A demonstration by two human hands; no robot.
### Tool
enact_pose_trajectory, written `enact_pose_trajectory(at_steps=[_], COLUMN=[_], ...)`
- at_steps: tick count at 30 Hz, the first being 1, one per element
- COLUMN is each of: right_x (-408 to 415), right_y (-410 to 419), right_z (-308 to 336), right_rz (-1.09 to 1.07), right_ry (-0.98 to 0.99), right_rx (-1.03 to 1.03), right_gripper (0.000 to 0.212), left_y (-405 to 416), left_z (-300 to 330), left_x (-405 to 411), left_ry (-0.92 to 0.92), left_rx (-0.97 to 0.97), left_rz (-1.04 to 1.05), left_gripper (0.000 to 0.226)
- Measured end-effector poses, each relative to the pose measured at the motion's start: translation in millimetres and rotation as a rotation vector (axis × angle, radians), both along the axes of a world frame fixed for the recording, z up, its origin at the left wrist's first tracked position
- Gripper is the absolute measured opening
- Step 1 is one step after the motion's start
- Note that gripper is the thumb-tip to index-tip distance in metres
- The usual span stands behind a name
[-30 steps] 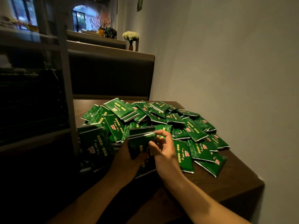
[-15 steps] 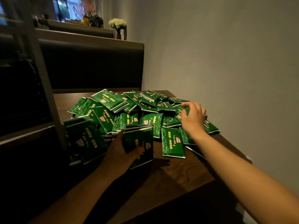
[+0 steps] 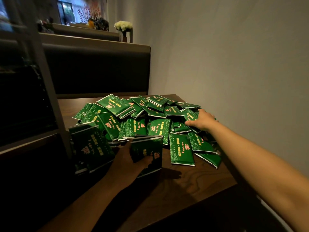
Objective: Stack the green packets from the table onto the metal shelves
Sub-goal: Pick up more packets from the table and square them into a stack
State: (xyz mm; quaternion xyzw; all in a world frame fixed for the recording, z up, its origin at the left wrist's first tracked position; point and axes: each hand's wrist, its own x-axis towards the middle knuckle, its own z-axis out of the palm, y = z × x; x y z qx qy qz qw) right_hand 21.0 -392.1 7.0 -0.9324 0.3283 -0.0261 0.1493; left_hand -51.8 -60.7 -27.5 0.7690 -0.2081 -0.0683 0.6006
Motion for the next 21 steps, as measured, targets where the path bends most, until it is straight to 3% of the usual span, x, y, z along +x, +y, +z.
enact_pose_trajectory(at_steps=[5, 10, 14, 18, 21], right_x=[-6, -20, -37, -60, -77], right_y=[-6, -18, -21, -4, 28], right_z=[11, 10, 15, 24, 22], right_rz=[-0.046, -0.104, -0.158, -0.151, -0.027], right_ry=[-0.082, -0.254, -0.487, -0.794, -0.884], right_rx=[0.179, 0.434, 0.496, 0.583, 0.722], right_gripper=[0.079, 0.071, 0.017, 0.015, 0.013], left_y=[0, 0, 0, 0, 1], left_z=[-2, -4, -4, -5, -5], left_x=[1, 2, 2, 2, 3], left_ry=[0.004, 0.002, -0.001, -0.018, -0.024], left_rx=[-0.012, -0.026, -0.030, -0.026, -0.036], left_rz=[-0.015, -0.029, -0.028, -0.026, -0.036], left_gripper=[0.041, 0.040, 0.039, 0.038, 0.038])
